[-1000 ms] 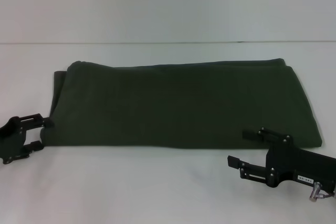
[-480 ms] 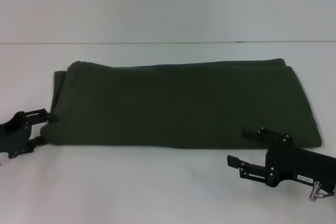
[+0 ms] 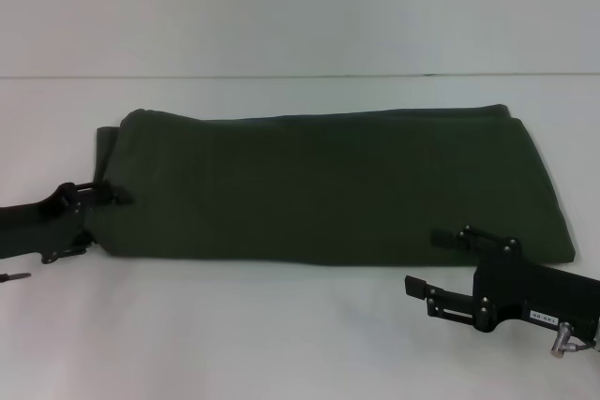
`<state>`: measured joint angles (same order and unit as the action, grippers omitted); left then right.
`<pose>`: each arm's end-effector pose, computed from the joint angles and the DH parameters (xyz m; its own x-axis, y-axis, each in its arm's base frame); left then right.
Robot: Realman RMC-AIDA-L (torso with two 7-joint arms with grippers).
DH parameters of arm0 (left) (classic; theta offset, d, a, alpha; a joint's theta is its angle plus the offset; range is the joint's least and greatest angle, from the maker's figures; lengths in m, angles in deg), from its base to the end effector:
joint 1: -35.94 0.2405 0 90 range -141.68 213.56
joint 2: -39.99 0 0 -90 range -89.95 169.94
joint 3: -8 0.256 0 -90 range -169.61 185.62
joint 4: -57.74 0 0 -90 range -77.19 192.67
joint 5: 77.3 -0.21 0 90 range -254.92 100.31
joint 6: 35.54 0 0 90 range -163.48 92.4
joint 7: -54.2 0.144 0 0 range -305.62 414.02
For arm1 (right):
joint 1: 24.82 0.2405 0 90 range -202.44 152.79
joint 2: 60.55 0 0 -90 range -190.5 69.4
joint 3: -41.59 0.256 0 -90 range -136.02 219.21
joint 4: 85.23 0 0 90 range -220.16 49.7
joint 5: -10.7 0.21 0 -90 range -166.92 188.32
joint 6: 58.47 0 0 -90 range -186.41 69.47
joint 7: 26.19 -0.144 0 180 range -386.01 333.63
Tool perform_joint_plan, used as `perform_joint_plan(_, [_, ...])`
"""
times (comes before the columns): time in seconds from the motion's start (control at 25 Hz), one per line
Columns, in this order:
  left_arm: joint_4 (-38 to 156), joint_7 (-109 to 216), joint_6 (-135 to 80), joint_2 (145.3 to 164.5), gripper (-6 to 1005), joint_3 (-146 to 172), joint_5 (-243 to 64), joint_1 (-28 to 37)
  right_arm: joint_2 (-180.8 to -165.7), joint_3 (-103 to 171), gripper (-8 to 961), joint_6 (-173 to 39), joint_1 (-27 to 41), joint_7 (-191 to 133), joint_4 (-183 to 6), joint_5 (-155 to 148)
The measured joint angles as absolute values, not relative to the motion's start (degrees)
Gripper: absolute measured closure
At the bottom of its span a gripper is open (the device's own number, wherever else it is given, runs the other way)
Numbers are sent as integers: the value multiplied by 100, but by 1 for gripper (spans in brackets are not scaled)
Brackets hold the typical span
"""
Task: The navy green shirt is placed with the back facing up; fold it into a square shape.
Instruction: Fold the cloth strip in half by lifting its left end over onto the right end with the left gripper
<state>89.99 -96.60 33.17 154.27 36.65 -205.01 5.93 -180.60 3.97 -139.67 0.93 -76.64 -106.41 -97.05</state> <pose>-0.3521 0.3500 0.0361 -0.3369 0.7547 0.5630 0.9415 0.2777 0.1911 0.3005 0.2935 -0.0458 0.8195 -0.1843 -0.5427 -0.4028 -0.8588 -0.3167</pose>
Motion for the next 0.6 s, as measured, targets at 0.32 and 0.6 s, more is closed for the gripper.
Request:
perform_joint_plan(0.32, [9055, -9542, 3271, 15427, 333, 4004, -20450, 559, -18060, 398, 127, -13986, 103, -7667, -10641, -9695])
perform_joint_plan(0.6, [9061, -9367, 3260, 15440, 699, 4007, -20380, 538, -18060, 398, 127, -13986, 102, -7685, -10641, -9671])
